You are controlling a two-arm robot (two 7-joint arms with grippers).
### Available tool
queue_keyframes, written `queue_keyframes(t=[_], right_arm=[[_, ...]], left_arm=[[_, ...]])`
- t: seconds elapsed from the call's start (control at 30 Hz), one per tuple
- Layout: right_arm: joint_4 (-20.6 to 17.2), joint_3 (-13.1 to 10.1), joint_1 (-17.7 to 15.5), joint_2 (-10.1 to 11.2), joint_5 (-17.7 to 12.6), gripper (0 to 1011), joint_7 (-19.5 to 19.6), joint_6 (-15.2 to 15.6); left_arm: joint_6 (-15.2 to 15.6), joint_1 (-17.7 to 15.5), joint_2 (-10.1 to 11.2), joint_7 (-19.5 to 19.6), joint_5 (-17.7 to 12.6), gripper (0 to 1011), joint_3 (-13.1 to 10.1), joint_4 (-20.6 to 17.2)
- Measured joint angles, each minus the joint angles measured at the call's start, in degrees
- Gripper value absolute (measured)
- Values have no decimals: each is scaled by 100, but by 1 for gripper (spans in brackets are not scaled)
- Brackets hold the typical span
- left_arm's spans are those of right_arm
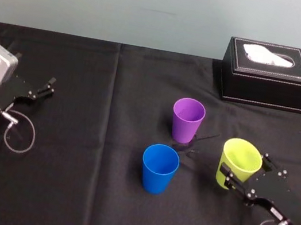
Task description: Stack the three plastic cups sequentially using one hand.
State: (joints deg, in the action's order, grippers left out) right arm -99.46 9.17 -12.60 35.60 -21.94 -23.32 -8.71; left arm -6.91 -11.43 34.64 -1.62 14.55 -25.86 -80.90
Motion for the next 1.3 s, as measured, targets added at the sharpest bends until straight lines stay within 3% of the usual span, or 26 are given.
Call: queue_keyframes(t=[0.23,0.47,0.6,1.0,1.3], right_arm=[[-552,-233,-36,-37,-69,739,246,806],[-741,-226,207,-79,-47,739,256,1167],[-784,-115,506,-131,53,739,260,1373],[-406,342,1459,-473,405,739,333,1649],[164,740,2257,-803,671,739,279,1827]], left_arm=[[0,0,0,0,0,1011,0,0],[0,0,0,0,0,1011,0,0],[0,0,0,0,0,1011,0,0],[0,0,0,0,0,1011,0,0],[0,0,0,0,0,1011,0,0]])
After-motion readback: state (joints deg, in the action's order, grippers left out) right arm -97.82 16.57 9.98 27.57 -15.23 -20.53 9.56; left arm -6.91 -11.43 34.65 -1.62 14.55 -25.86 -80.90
